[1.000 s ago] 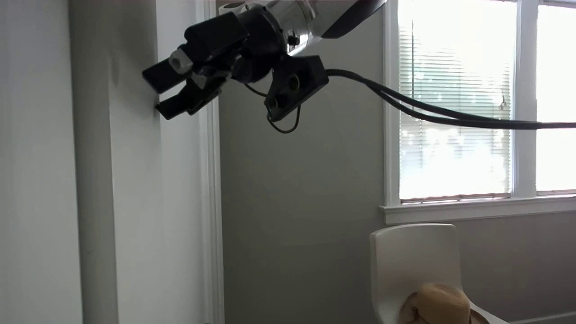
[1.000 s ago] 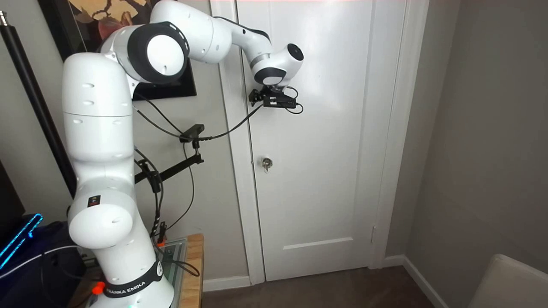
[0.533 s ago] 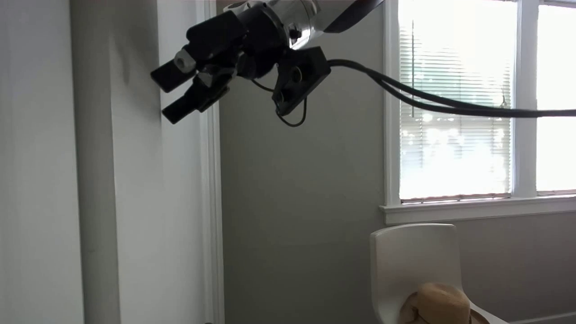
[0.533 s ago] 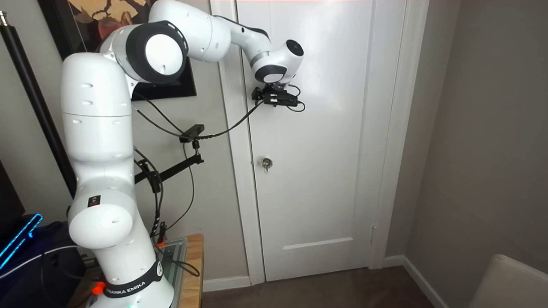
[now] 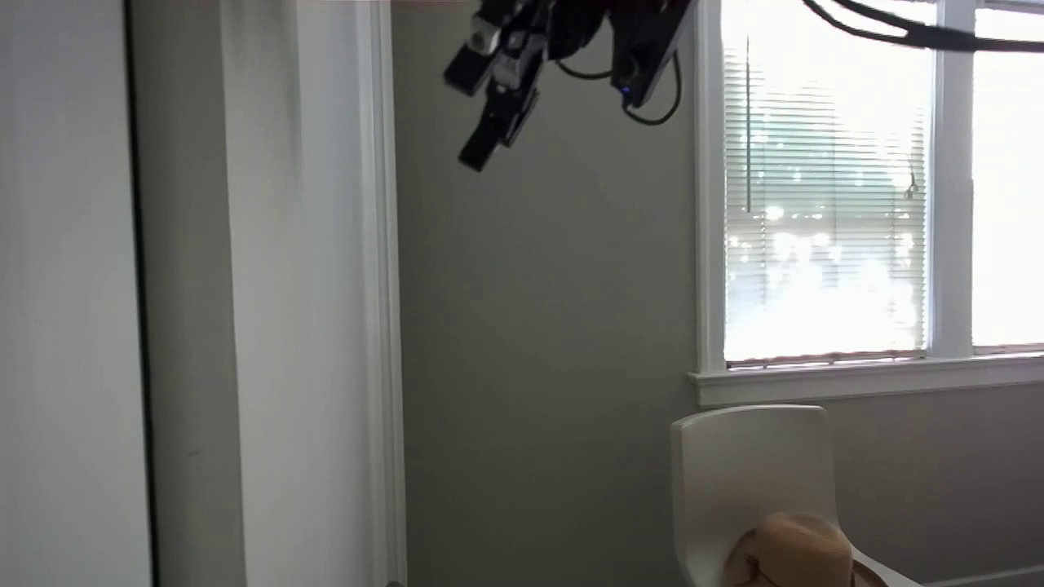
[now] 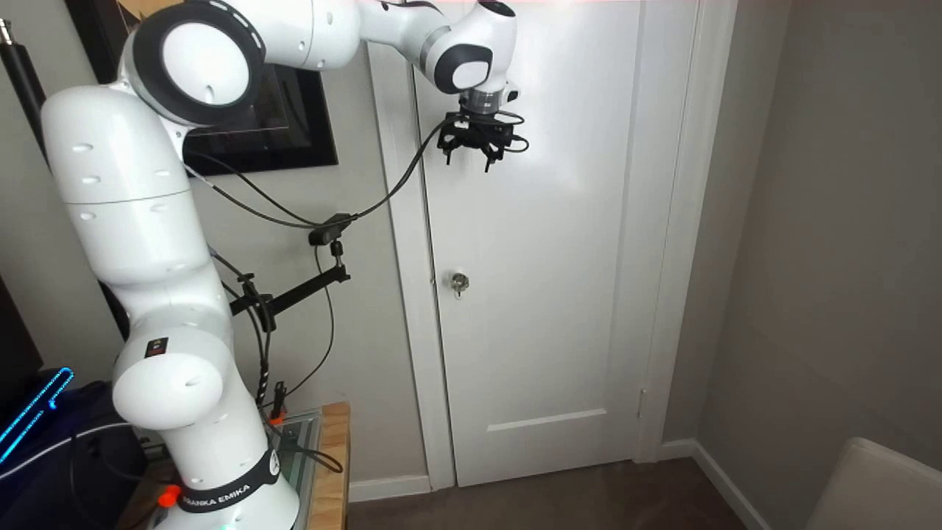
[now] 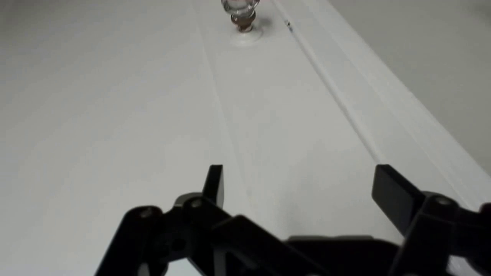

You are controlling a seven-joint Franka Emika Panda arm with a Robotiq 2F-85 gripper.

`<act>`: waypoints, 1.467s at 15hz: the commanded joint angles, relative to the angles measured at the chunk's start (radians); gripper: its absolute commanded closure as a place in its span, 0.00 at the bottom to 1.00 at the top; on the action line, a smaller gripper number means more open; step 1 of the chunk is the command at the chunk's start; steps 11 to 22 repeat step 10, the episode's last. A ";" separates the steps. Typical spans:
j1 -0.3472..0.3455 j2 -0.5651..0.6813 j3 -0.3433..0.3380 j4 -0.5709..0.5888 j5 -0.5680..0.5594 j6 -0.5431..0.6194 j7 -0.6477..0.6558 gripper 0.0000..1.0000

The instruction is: Close the door completely

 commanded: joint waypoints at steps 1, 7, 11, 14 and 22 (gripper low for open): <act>-0.025 -0.093 -0.023 -0.012 -0.096 -0.179 0.174 0.00; -0.020 -0.090 -0.034 0.006 -0.104 -0.210 0.188 0.00; -0.019 -0.079 -0.032 0.006 -0.104 -0.209 0.187 0.00; -0.019 -0.079 -0.032 0.006 -0.104 -0.209 0.187 0.00; -0.019 -0.079 -0.032 0.006 -0.104 -0.209 0.187 0.00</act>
